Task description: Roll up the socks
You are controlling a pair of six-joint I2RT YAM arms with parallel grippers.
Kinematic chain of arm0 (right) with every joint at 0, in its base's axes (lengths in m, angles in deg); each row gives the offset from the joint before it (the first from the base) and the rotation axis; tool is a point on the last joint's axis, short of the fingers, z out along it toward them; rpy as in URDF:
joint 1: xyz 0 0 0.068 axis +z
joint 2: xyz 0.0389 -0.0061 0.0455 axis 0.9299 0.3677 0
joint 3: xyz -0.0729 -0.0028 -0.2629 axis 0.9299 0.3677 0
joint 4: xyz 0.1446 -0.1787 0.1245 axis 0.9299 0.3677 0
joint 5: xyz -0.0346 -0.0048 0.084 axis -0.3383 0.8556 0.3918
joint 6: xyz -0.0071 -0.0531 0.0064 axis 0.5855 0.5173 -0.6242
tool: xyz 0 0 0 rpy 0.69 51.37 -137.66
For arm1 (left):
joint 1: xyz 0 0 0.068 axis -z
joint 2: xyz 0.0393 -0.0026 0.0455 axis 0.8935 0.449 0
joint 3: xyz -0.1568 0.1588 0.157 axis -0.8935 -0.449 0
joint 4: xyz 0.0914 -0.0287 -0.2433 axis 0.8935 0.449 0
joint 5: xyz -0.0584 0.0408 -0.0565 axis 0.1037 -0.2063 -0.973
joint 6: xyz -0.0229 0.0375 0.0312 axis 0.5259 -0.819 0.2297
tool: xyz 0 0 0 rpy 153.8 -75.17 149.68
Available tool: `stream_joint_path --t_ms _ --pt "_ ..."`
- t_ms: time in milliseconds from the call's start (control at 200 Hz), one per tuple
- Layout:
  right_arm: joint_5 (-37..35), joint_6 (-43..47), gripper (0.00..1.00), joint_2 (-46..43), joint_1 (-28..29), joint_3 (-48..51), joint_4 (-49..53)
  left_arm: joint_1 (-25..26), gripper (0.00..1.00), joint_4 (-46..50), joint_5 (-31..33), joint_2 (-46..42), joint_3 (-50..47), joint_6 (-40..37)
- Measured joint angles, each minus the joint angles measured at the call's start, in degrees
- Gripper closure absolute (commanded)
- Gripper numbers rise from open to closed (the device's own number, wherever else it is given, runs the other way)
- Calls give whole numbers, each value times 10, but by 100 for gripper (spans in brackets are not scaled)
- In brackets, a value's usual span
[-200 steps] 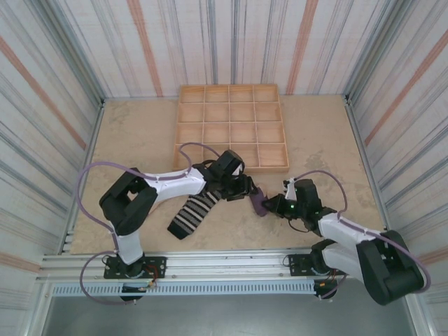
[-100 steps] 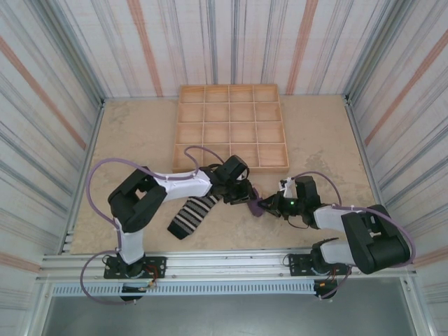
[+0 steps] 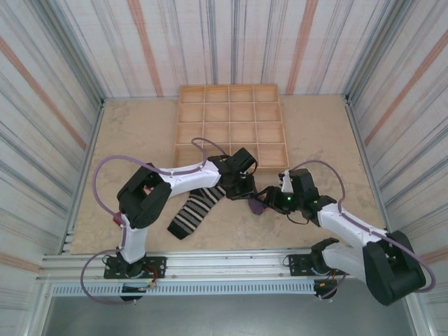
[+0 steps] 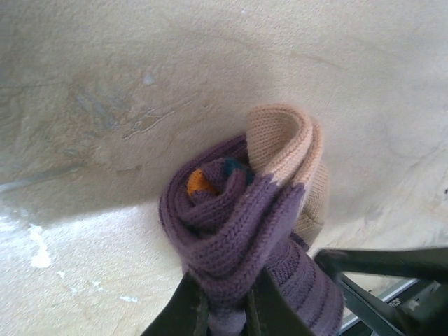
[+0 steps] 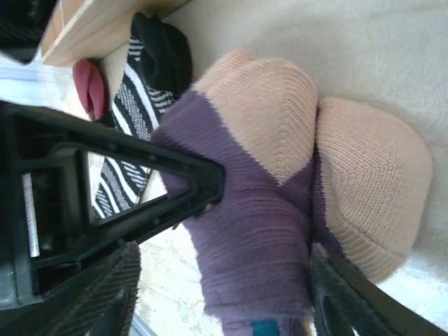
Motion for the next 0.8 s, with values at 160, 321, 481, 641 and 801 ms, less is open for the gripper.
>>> stream_joint_path --t_ms 160,321,481,641,801 --pt "-116 33 29 -38 85 -32 73 -1 98 67 1 12 39 -18" --pt "-207 61 36 -35 156 -37 97 -5 98 107 -6 24 60 -26" --pt "-248 71 37 6 185 -34 78 -8 97 127 -17 37 79 -34" --pt "-254 72 45 47 188 -32 39 -8 96 131 -17 39 81 -37" --pt "-245 61 65 94 188 -33 0 -9 85 122 -14 39 80 -43"
